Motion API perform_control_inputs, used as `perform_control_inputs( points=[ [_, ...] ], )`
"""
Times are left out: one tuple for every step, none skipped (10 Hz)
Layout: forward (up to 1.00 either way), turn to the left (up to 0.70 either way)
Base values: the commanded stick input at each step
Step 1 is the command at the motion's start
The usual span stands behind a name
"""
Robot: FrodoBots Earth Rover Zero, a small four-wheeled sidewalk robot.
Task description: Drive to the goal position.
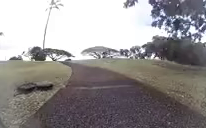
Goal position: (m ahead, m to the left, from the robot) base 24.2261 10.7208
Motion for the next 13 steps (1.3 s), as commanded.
perform_control_inputs(
  points=[
    [0.85,0.0],
    [0.85,0.0],
    [0.85,0.0],
    [0.85,0.0],
    [0.85,0.0],
    [0.85,0.0],
    [0.85,0.0],
    [0.85,0.0],
    [0.85,0.0],
    [0.85,0.0],
    [0.85,0.0],
    [0.85,0.0],
    [0.85,0.0]
  ],
)
